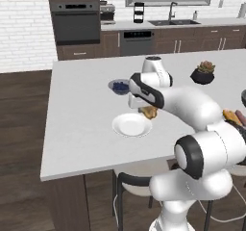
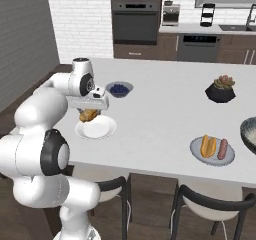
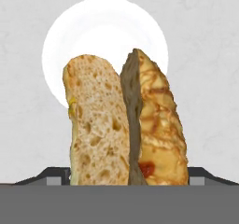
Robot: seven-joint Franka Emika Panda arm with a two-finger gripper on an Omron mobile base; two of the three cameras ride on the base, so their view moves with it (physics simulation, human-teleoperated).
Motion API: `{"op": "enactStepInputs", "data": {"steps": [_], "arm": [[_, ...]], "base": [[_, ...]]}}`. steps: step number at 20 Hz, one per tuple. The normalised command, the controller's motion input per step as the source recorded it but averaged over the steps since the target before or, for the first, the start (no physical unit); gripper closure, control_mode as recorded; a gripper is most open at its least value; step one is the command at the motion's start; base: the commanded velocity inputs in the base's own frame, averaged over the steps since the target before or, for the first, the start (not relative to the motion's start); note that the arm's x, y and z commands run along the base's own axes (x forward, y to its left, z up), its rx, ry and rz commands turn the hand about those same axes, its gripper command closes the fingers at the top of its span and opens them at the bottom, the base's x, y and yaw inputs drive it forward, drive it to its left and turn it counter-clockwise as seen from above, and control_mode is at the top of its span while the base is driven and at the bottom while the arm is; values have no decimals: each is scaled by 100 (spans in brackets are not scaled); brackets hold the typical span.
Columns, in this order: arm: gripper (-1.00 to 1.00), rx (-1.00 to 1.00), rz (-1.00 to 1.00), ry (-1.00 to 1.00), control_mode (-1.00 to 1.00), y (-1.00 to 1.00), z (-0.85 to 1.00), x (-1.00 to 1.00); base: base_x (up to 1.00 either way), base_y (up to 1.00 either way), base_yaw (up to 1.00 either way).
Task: Place one bun and one sausage from the bowl on each plate.
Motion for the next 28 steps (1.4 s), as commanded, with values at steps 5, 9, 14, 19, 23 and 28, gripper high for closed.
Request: {"op": "enactStepInputs", "data": {"steps": [5,9,14,19,23,28], "arm": [[100,0,0,0,-100,18,-12,72],[100,0,0,0,-100,8,-21,66],[100,0,0,0,-100,5,-40,36],[100,0,0,0,-100,2,-55,3],[100,0,0,0,-100,1,-45,5],[100,0,0,0,-100,2,-36,10]], "base": [[0,0,0],[0,0,0],[0,0,0],[0,0,0],[0,0,0],[0,0,0]]}}
